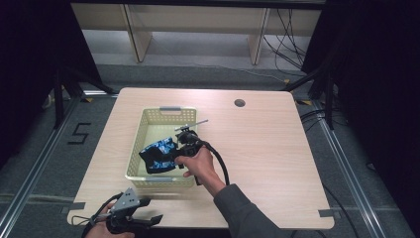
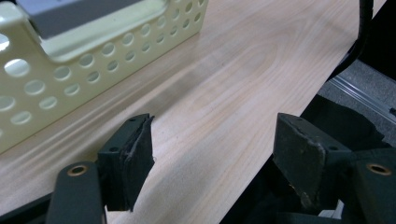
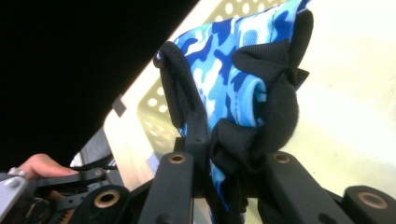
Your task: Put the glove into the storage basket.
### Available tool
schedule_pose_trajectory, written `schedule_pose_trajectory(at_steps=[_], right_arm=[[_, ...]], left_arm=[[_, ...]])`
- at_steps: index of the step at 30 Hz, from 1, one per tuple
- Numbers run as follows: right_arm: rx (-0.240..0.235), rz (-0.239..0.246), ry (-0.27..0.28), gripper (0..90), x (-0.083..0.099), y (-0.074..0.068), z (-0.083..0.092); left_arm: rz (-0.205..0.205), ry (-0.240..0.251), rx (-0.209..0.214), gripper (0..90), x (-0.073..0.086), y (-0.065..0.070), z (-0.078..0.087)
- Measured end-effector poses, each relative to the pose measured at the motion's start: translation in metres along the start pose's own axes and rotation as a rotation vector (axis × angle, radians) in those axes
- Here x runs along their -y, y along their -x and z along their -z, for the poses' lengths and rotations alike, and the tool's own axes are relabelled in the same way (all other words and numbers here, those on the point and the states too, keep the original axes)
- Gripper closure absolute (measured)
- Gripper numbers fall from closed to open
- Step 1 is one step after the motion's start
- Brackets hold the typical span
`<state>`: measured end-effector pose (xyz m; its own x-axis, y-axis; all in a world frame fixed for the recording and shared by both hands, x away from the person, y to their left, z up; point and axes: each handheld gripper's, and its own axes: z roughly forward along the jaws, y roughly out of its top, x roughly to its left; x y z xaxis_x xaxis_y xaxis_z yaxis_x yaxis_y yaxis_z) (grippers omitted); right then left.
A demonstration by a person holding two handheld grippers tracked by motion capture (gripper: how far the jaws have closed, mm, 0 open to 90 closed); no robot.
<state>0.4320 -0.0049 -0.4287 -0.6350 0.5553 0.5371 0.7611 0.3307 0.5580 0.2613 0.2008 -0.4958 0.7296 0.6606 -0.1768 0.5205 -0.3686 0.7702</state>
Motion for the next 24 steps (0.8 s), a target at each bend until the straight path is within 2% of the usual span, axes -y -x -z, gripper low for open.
schedule_pose_trajectory(at_steps=[2, 4, 5, 6, 8, 9, 10, 11, 12, 13, 14, 15, 16, 17, 18, 20, 21, 22, 24], right_arm=[[0.012, -0.004, -0.020, 79.7, 0.000, 0.001, -0.005], [0.031, -0.008, -0.042, 79.6, 0.000, 0.002, -0.010], [0.038, -0.010, -0.046, 79.5, 0.001, 0.003, -0.012], [0.049, -0.020, -0.058, 79.5, 0.000, 0.003, -0.014], [0.058, -0.010, -0.082, 79.3, 0.001, 0.004, -0.017], [0.063, -0.013, -0.089, 79.3, 0.001, 0.004, -0.019], [0.070, -0.010, -0.097, 79.1, 0.001, 0.004, -0.021], [0.080, -0.027, -0.106, 79.0, 0.001, 0.004, -0.022], [0.088, -0.038, -0.118, 78.8, 0.001, 0.004, -0.024], [0.086, -0.027, -0.121, 78.5, 0.001, 0.005, -0.025], [0.084, -0.037, -0.133, 78.1, 0.001, 0.005, -0.026], [0.093, -0.057, -0.144, 77.7, 0.001, 0.004, -0.027], [0.101, -0.050, -0.133, 77.2, 0.001, 0.005, -0.028], [0.088, -0.041, -0.143, 76.4, 0.001, 0.006, -0.028], [0.103, -0.040, -0.148, 75.9, 0.001, 0.007, -0.028], [0.117, -0.060, -0.153, 73.2, 0.001, 0.006, -0.029], [0.118, -0.056, -0.153, 72.6, 0.001, 0.006, -0.029], [0.119, -0.045, -0.171, 72.4, 0.001, 0.006, -0.028], [0.121, -0.035, -0.173, 70.1, 0.001, 0.006, -0.028]], left_arm=[[0.003, 0.001, -0.001, 27.7, 0.000, 0.000, 0.000], [-0.018, -0.012, -0.002, 27.4, 0.001, -0.002, 0.001], [0.003, 0.001, -0.001, 27.2, 0.001, -0.001, 0.000], [0.005, 0.006, -0.004, 27.0, 0.002, 0.000, -0.001], [0.005, 0.000, 0.001, 26.8, 0.002, 0.000, -0.001], [0.005, -0.024, -0.010, 26.8, 0.002, 0.000, 0.000], [0.004, -0.024, -0.015, 26.7, 0.002, 0.000, -0.001], [-0.003, -0.014, -0.002, 26.7, 0.002, 0.000, -0.001], [0.001, -0.030, -0.011, 26.7, 0.003, 0.000, -0.001], [0.005, -0.023, -0.009, 26.7, 0.003, 0.001, -0.001], [-0.005, -0.014, 0.003, 26.7, 0.002, 0.000, -0.001], [-0.028, -0.037, -0.004, 26.7, 0.002, -0.001, 0.001], [-0.028, -0.039, -0.009, 26.7, 0.002, -0.001, 0.000], [-0.010, -0.027, 0.010, 26.7, 0.003, 0.000, 0.000], [-0.028, -0.040, -0.005, 26.7, 0.002, -0.001, 0.000], [-0.019, -0.033, 0.010, 26.7, 0.002, 0.000, 0.001], [0.001, -0.015, 0.009, 26.7, 0.002, 0.001, 0.000], [0.002, -0.013, 0.008, 26.7, 0.002, 0.001, 0.001], [0.004, -0.012, 0.009, 26.7, 0.002, 0.001, 0.000]])
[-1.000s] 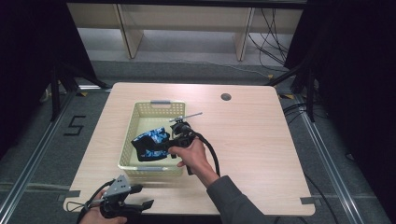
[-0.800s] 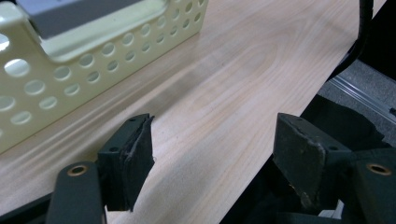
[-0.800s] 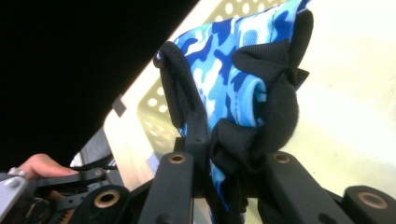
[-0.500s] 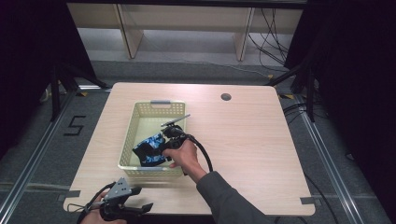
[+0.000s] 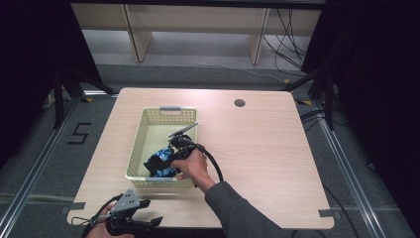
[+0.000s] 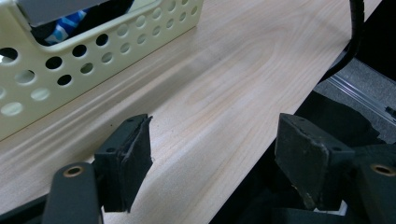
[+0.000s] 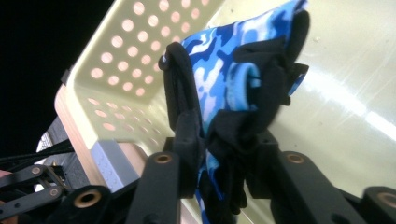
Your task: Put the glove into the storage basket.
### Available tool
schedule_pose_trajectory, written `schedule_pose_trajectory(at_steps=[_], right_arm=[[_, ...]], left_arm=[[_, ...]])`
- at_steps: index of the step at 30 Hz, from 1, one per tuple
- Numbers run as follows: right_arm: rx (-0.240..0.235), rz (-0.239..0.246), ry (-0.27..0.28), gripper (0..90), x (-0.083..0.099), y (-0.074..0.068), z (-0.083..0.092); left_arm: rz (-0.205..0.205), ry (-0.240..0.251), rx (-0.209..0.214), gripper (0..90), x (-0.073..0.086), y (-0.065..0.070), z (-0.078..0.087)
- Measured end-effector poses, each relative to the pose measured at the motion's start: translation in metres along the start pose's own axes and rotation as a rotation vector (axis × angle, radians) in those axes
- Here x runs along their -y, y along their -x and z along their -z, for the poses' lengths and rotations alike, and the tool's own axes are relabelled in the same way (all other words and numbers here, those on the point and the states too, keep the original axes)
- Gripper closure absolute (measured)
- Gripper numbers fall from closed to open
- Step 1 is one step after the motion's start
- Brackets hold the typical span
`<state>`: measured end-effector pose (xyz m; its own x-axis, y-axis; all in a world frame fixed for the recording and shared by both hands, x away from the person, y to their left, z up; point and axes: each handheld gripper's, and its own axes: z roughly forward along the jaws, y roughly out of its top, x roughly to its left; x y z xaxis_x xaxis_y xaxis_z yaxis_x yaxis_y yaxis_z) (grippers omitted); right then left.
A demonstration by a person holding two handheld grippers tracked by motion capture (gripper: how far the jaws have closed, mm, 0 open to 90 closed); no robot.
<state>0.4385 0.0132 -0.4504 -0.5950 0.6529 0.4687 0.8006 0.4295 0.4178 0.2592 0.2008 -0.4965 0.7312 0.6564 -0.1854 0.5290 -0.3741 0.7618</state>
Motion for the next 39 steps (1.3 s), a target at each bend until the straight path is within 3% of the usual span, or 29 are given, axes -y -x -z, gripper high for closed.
schedule_pose_trajectory(at_steps=[11, 17, 19, 21, 27, 32, 38, 39], right_arm=[[0.109, 0.041, -0.039, 54.1, -0.003, 0.001, 0.007], [0.114, 0.050, -0.041, 52.2, -0.004, -0.002, 0.020], [0.107, 0.080, -0.024, 51.7, -0.004, 0.000, 0.023], [0.109, 0.055, -0.031, 50.5, -0.004, -0.002, 0.027], [0.096, 0.074, -0.007, 49.5, -0.001, -0.003, 0.040], [0.073, 0.059, 0.016, 48.5, 0.004, -0.004, 0.052], [0.049, 0.080, 0.042, 47.1, 0.011, -0.003, 0.064], [0.038, 0.105, 0.057, 46.6, 0.012, -0.001, 0.066]], left_arm=[[0.008, -0.004, 0.009, 26.7, 0.000, 0.000, 0.000], [0.016, 0.002, 0.011, 26.7, 0.000, 0.000, -0.001], [0.015, 0.003, 0.011, 26.7, 0.000, 0.000, -0.001], [0.010, -0.009, 0.014, 26.7, -0.001, 0.000, 0.000], [-0.001, -0.014, -0.004, 26.8, 0.000, -0.002, 0.000], [0.012, -0.001, 0.006, 26.8, 0.000, -0.001, -0.001], [0.023, 0.006, 0.013, 26.8, 0.000, 0.000, -0.001], [0.024, 0.009, 0.005, 26.8, 0.000, 0.000, -0.002]])
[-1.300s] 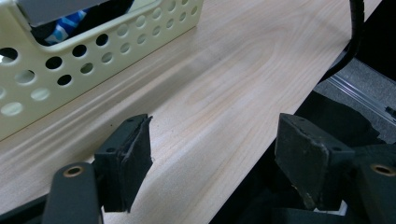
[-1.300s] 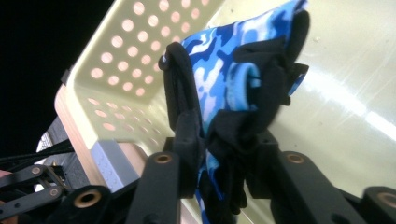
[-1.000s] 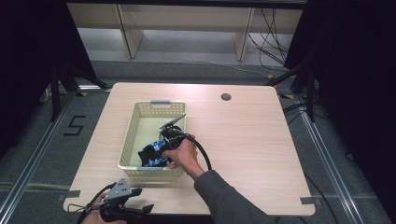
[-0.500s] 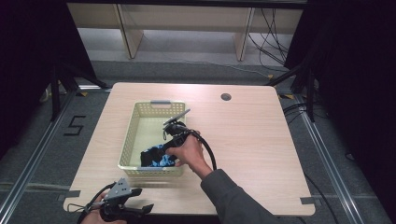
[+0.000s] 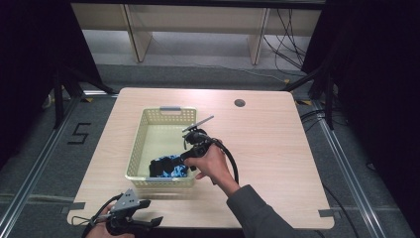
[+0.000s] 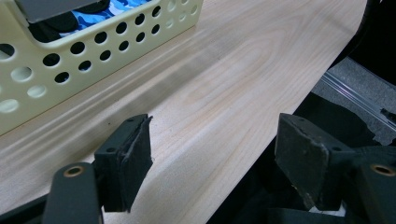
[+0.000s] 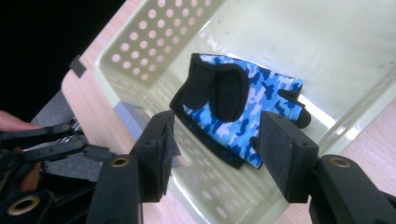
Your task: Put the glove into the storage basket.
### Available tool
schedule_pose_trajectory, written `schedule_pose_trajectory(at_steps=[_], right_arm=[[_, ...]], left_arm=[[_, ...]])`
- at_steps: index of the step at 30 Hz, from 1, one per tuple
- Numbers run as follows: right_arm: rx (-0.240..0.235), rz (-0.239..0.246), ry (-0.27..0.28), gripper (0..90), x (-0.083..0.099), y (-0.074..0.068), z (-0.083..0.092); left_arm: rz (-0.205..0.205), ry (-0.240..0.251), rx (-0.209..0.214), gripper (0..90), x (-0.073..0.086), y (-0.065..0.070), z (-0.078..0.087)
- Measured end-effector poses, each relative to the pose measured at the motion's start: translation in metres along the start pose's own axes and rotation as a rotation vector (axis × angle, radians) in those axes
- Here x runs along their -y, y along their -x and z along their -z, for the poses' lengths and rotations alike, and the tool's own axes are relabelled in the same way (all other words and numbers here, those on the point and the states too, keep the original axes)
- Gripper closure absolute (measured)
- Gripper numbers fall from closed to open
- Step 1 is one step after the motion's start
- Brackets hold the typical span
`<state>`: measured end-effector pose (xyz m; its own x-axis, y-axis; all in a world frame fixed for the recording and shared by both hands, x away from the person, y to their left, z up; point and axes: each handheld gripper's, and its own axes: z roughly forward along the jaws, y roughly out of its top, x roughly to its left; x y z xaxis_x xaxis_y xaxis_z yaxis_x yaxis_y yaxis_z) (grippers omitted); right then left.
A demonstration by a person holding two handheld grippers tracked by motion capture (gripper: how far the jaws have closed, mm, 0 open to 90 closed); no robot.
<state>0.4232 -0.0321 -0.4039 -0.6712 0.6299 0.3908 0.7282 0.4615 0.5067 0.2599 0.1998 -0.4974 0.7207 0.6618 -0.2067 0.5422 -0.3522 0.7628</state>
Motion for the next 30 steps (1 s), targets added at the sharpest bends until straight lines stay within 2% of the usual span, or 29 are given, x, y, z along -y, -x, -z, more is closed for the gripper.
schedule_pose_trajectory(at_steps=[1, 2, 4, 5, 7, 8, 9, 10, 12, 13, 14, 15, 16, 17, 18, 22, 24, 25, 26, 27, 30], right_arm=[[-0.004, -0.025, -0.002, 45.8, 0.002, -0.002, 0.003], [-0.007, -0.031, 0.006, 45.2, 0.003, -0.002, 0.005], [-0.020, -0.030, 0.013, 43.8, 0.007, -0.001, 0.010], [-0.037, -0.034, 0.022, 42.4, 0.009, -0.001, 0.012], [-0.045, -0.034, 0.028, 40.6, 0.011, -0.001, 0.014], [-0.070, -0.023, 0.054, 38.8, 0.017, 0.002, 0.018], [-0.070, -0.023, 0.054, 38.8, 0.017, 0.002, 0.018], [-0.075, -0.017, 0.062, 38.5, 0.018, 0.003, 0.020], [-0.084, 0.031, 0.092, 35.6, 0.026, 0.007, 0.025], [-0.084, 0.031, 0.092, 35.6, 0.026, 0.007, 0.025], [-0.093, 0.029, 0.105, 34.7, 0.032, 0.008, 0.030], [-0.093, 0.029, 0.105, 34.7, 0.032, 0.008, 0.030], [-0.081, 0.028, 0.119, 33.7, 0.038, 0.010, 0.036], [-0.081, 0.028, 0.119, 33.7, 0.038, 0.010, 0.036], [-0.070, 0.037, 0.138, 32.7, 0.043, 0.012, 0.042], [-0.069, 0.040, 0.172, 32.5, 0.053, 0.016, 0.051], [-0.066, 0.050, 0.189, 32.5, 0.058, 0.019, 0.057], [-0.074, 0.026, 0.185, 32.4, 0.062, 0.019, 0.059], [-0.058, 0.053, 0.200, 32.3, 0.064, 0.023, 0.061], [-0.053, 0.047, 0.203, 31.9, 0.067, 0.024, 0.063], [-0.033, 0.069, 0.209, 31.0, 0.076, 0.030, 0.067]], left_arm=[[-0.007, -0.014, 0.004, 26.7, 0.000, -0.001, 0.001], [0.021, -0.009, 0.007, 26.7, 0.000, 0.000, 0.000], [-0.003, -0.026, -0.007, 26.6, 0.000, -0.002, 0.001], [0.004, -0.003, 0.002, 26.4, 0.000, -0.001, 0.000], [0.006, -0.003, 0.004, 26.1, 0.000, -0.002, -0.001], [-0.022, -0.038, -0.010, 25.4, 0.000, -0.004, 0.001], [-0.022, -0.038, -0.010, 25.4, 0.000, -0.004, 0.001], [0.024, -0.011, -0.002, 25.4, 0.001, -0.002, -0.001], [-0.004, -0.017, -0.007, 25.0, 0.001, -0.005, 0.000], [-0.004, -0.017, -0.007, 24.7, 0.001, -0.005, 0.000], [0.034, -0.003, -0.009, 24.1, 0.001, -0.003, -0.001], [0.034, -0.003, -0.009, 23.9, 0.001, -0.003, -0.001], [-0.005, -0.022, -0.017, 23.8, 0.001, -0.007, 0.000], [-0.005, -0.022, -0.017, 23.7, 0.001, -0.007, 0.000], [0.029, -0.013, -0.015, 23.3, 0.001, -0.006, -0.001], [0.029, 0.009, -0.019, 22.4, 0.001, -0.007, -0.002], [0.011, -0.006, -0.029, 21.7, 0.000, -0.009, -0.001], [0.011, -0.009, -0.037, 21.4, 0.000, -0.009, -0.002], [0.010, -0.010, -0.036, 21.1, 0.000, -0.009, -0.001], [0.049, 0.012, -0.018, 20.8, 0.001, -0.007, -0.002], [0.030, 0.009, -0.019, 19.7, 0.000, -0.008, -0.001]])
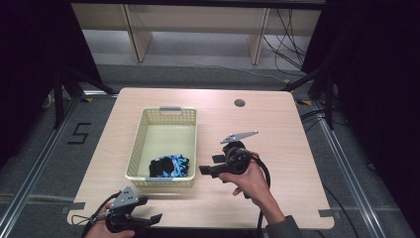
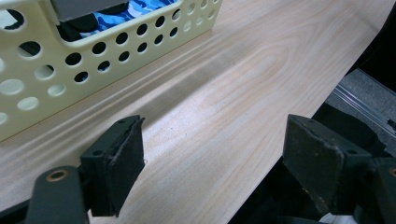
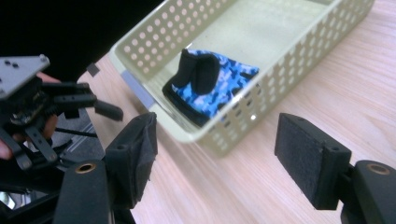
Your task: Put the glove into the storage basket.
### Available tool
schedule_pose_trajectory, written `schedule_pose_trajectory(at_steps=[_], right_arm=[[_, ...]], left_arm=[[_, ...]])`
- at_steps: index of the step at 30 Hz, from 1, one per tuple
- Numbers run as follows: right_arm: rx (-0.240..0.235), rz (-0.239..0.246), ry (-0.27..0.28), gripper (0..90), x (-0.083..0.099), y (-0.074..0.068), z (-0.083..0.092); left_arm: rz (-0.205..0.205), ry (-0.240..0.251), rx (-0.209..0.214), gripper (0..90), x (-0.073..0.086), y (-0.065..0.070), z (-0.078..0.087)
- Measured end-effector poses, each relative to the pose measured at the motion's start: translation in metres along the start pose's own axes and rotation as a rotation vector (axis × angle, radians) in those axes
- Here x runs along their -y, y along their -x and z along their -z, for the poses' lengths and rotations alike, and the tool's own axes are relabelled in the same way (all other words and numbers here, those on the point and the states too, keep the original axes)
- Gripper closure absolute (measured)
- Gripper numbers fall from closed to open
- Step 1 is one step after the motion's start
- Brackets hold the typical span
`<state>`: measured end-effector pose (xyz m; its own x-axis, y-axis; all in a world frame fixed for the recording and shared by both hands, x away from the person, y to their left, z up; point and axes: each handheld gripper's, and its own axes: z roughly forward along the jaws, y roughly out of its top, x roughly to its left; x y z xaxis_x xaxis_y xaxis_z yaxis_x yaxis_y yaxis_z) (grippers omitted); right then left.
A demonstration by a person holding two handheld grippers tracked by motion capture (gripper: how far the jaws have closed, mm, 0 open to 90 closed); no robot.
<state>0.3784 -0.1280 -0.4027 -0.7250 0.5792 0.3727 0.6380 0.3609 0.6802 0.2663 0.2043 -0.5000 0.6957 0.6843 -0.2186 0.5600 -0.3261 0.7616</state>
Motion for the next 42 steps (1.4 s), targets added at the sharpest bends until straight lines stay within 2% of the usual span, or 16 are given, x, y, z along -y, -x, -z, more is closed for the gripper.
schedule_pose_trajectory(at_steps=[3, 4, 6, 13, 14, 16, 20, 21, 22, 23, 24, 29, 30, 32, 39, 42], right_arm=[[0.005, 0.003, 0.011, 30.3, 0.009, 0.002, 0.004], [0.006, -0.023, 0.002, 29.9, 0.013, 0.000, 0.006], [0.024, 0.009, 0.012, 29.6, 0.018, 0.003, 0.008], [0.027, 0.031, 0.040, 29.4, 0.037, 0.003, 0.013], [0.026, 0.001, 0.033, 29.4, 0.041, 0.000, 0.014], [0.042, 0.028, 0.035, 29.2, 0.048, 0.002, 0.015], [0.054, 0.013, 0.044, 28.9, 0.066, 0.002, 0.017], [0.085, 0.027, 0.049, 28.9, 0.071, 0.004, 0.018], [0.069, 0.025, 0.047, 28.8, 0.076, 0.005, 0.017], [0.072, -0.015, 0.038, 28.9, 0.081, 0.002, 0.018], [0.071, 0.020, 0.054, 28.9, 0.087, 0.005, 0.018], [0.095, 0.040, 0.053, 28.2, 0.103, 0.007, 0.019], [0.092, -0.005, 0.037, 28.1, 0.106, 0.003, 0.020], [0.081, 0.030, 0.056, 27.8, 0.109, 0.008, 0.019], [0.076, 0.014, 0.036, 27.1, 0.124, 0.009, 0.016], [0.084, -0.013, 0.019, 27.0, 0.126, 0.008, 0.016]], left_arm=[[0.002, 0.000, 0.003, 19.1, 0.000, -0.001, 0.000], [0.003, 0.003, 0.002, 19.0, 0.000, -0.001, 0.000], [-0.001, -0.001, 0.001, 18.7, 0.000, -0.001, 0.000], [-0.002, -0.002, 0.000, 18.7, 0.000, -0.001, 0.001], [-0.004, -0.001, -0.007, 18.7, 0.000, -0.001, 0.000], [0.000, 0.002, -0.006, 18.8, 0.000, -0.001, 0.000], [0.005, 0.001, -0.002, 18.9, 0.001, -0.001, 0.000], [0.005, 0.004, -0.004, 18.9, 0.001, -0.001, -0.001], [-0.005, -0.004, -0.008, 18.9, 0.001, -0.002, 0.000], [-0.006, -0.009, -0.001, 18.9, 0.001, -0.002, 0.000], [-0.007, -0.006, -0.003, 18.9, 0.001, -0.002, 0.000], [-0.015, 0.002, -0.009, 18.9, 0.002, -0.002, -0.001], [-0.017, -0.005, -0.006, 18.9, 0.002, -0.002, -0.001], [-0.019, -0.009, -0.008, 18.9, 0.002, -0.002, -0.001], [-0.032, -0.022, -0.014, 19.0, 0.001, -0.003, 0.000], [-0.015, -0.001, -0.006, 19.0, 0.002, -0.001, -0.001]])
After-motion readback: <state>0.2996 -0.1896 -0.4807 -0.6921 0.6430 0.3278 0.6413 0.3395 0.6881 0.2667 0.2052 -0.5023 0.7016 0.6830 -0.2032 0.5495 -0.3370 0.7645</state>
